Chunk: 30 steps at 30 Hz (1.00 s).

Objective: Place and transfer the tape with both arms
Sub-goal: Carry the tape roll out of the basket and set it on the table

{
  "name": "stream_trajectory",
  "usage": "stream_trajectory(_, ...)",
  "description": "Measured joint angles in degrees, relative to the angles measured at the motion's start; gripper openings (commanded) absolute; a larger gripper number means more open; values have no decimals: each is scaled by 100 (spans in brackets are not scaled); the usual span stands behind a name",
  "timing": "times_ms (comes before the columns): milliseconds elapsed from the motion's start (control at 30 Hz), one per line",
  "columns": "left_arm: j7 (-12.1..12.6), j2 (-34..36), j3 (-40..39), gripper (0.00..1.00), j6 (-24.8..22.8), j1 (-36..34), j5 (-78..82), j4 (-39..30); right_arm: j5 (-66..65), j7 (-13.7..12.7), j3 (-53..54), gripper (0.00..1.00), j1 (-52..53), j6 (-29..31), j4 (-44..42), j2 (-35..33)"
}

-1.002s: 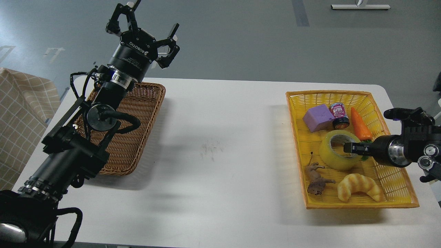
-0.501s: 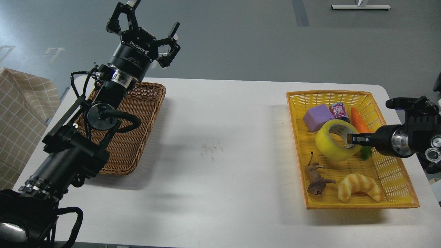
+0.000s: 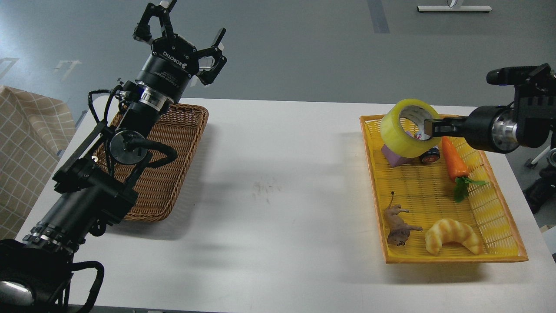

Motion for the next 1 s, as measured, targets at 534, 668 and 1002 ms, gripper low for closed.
stream_trajectory(534, 0, 2, 0, 98, 0, 2, 0, -1, -44, 6, -550, 0, 246, 0, -1588, 2534)
stream_trajectory(668, 0, 4, 0, 98, 0, 15, 0, -1, -55, 6, -1095, 0, 245, 0, -1925, 3026)
stream_trajectory(1002, 0, -19, -7, 98, 0, 25, 0, -1, -87, 12, -1541, 0, 234, 0, -2609, 3924)
